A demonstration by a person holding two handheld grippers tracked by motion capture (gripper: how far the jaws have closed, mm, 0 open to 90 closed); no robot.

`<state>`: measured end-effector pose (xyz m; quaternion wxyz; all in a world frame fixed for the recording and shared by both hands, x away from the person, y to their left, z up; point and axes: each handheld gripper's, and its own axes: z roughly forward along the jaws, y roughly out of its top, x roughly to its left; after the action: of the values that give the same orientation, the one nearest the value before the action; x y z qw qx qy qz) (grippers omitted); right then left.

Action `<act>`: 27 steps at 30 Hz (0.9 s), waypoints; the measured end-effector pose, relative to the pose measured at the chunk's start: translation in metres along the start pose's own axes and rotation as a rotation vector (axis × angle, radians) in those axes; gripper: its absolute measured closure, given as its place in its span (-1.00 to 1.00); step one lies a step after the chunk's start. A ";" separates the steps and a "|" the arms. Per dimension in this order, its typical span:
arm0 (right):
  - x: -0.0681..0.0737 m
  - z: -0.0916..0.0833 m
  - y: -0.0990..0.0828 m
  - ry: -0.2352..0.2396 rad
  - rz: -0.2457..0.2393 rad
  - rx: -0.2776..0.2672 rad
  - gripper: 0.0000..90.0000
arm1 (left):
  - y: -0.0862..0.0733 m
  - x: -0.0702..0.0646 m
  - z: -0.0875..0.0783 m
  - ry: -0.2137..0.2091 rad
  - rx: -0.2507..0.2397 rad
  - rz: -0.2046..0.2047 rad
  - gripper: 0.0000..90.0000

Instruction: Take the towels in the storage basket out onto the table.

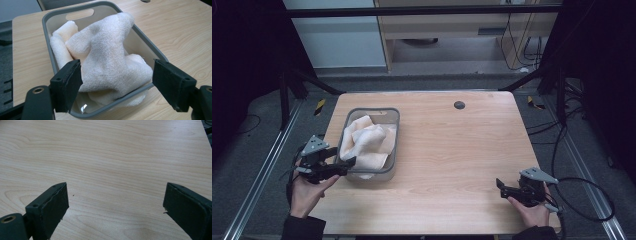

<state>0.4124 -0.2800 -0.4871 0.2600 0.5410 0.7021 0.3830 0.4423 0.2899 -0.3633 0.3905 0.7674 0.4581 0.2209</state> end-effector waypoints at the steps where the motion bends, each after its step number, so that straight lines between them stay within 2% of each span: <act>1: 0.000 0.000 0.000 -0.001 -0.002 0.000 -0.86 | 0.002 0.000 0.001 -0.001 0.007 0.005 -0.49; 8: 0.000 0.000 0.000 -0.001 -0.004 0.001 -0.86 | 0.015 -0.002 0.005 0.001 0.042 0.034 -0.50; 10: 0.000 0.000 0.000 0.001 0.002 -0.001 -0.86 | 0.017 -0.002 0.005 0.008 0.037 0.039 -0.50; 27: 0.000 0.000 0.001 0.006 -0.004 0.001 -0.87 | 0.041 -0.003 0.018 0.005 0.140 0.086 -0.49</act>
<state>0.4128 -0.2800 -0.4865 0.2585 0.5387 0.7042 0.3836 0.4753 0.2684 -0.3412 0.3249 0.8112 0.4402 0.2065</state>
